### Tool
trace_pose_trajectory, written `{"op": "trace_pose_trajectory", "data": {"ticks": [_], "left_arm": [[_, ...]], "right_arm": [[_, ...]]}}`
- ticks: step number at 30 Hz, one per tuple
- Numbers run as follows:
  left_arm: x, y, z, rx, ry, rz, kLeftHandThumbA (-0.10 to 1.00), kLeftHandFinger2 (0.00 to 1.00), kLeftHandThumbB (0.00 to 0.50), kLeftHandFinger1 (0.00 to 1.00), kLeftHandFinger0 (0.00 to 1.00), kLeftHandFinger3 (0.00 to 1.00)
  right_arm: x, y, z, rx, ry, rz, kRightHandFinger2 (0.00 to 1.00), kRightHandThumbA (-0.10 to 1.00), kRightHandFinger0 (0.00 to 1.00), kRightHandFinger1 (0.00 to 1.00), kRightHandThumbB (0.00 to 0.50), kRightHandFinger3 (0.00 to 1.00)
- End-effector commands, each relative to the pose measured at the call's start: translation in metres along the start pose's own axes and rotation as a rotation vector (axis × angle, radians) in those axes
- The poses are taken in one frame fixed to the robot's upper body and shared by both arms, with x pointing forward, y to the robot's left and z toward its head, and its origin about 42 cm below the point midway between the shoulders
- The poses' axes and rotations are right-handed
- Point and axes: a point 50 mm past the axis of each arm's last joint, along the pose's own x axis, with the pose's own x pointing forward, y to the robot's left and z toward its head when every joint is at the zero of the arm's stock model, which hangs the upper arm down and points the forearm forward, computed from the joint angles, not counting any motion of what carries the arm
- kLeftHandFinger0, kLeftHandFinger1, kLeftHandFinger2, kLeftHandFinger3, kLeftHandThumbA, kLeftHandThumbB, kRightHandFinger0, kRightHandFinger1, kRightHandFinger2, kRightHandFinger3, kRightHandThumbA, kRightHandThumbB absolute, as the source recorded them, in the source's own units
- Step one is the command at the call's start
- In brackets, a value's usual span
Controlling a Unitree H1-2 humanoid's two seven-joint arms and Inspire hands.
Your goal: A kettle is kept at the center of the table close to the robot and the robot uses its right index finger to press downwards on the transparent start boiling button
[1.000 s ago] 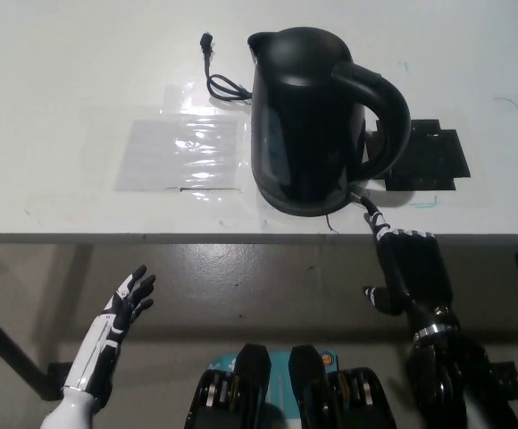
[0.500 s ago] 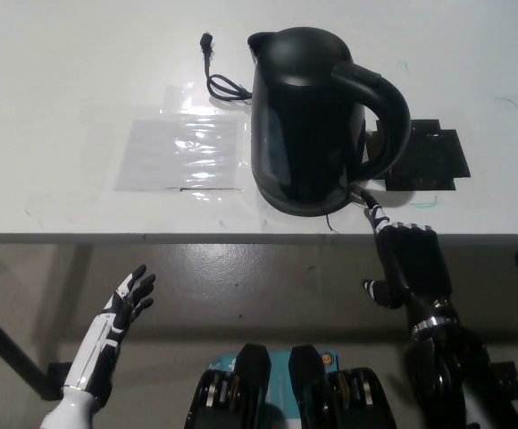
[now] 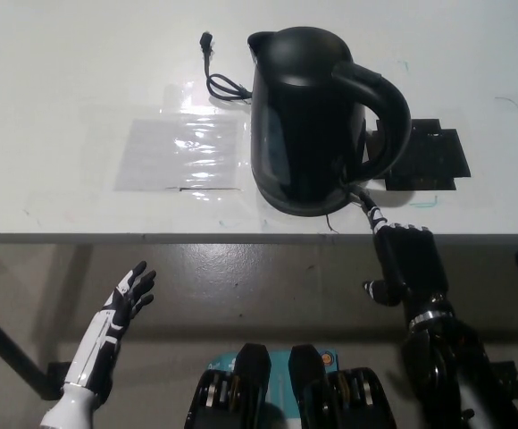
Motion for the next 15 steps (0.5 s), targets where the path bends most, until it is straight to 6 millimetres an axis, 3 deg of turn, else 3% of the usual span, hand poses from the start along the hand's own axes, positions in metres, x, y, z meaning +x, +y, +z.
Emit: {"op": "trace_pose_trajectory", "data": {"ticks": [1, 15], "left_arm": [[0.0079, 0.005, 0.0156, 0.015, -0.081, -0.014, 1.0, 1.0, 0.33, 1.0, 1.0, 1.0], [0.0084, 0.0055, 0.015, 0.014, -0.08, -0.015, 1.0, 1.0, 0.348, 1.0, 1.0, 1.0]], "right_arm": [[0.0164, -0.018, 0.0024, 0.003, -0.013, -0.067, 0.0, 1.0, 0.0, 0.0, 0.272, 1.0], [0.0198, -0.0123, 0.0004, -0.009, -0.007, -0.045, 0.0, 1.0, 0.0, 0.0, 0.279, 1.0]]}}
